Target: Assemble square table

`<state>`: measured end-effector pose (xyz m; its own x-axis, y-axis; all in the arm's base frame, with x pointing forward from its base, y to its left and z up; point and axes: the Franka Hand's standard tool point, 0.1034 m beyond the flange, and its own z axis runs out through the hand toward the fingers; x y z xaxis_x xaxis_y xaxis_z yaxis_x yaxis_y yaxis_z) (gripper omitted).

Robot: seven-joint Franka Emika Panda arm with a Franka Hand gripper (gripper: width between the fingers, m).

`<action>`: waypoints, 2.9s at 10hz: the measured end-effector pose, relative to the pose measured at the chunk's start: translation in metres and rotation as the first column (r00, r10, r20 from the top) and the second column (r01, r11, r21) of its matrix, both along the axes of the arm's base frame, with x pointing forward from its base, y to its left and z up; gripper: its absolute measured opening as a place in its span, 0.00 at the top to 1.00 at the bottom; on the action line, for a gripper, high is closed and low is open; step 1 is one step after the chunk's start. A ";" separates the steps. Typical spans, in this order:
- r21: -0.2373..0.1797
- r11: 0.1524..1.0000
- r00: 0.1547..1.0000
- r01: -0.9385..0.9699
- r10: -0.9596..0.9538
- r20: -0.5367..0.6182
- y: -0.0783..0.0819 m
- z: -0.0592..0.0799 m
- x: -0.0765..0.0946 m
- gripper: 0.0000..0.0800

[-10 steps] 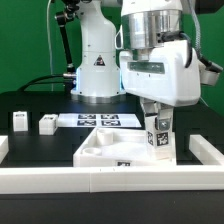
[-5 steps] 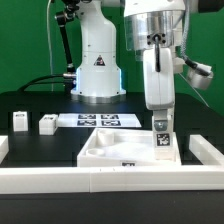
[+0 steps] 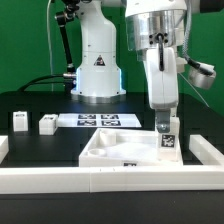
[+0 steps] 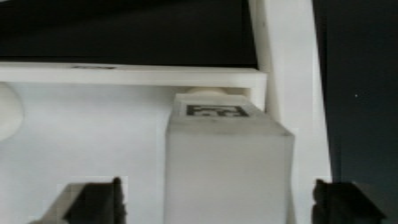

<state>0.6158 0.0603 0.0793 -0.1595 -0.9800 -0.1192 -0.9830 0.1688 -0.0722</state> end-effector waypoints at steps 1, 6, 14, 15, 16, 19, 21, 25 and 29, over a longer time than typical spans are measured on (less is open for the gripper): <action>-0.006 0.998 0.998 -0.065 0.065 0.005 0.001 0.000 0.000 0.28; -0.047 0.900 0.899 -0.434 0.436 0.036 0.006 -0.001 -0.001 0.19; -0.133 0.375 0.379 -0.918 0.925 -0.010 0.007 -0.001 -0.003 0.19; -0.134 0.351 0.355 -0.927 0.935 -0.014 0.008 -0.001 -0.003 0.19; -0.142 0.255 0.262 -0.957 0.965 -0.033 0.007 -0.001 -0.004 0.19; -0.128 -0.008 0.002 -0.992 0.997 -0.081 0.006 0.002 -0.003 0.19; -0.130 -0.124 -0.113 -0.984 0.990 -0.084 0.000 0.002 -0.002 0.19; -0.129 -0.082 -0.071 -0.988 0.994 -0.083 -0.003 0.002 -0.002 0.47; -0.127 0.157 0.168 -0.979 0.983 -0.076 -0.002 0.002 -0.002 0.63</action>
Offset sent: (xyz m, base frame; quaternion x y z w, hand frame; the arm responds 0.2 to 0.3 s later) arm 0.0026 0.0130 0.0005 0.0070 -0.0096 -0.1488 0.9888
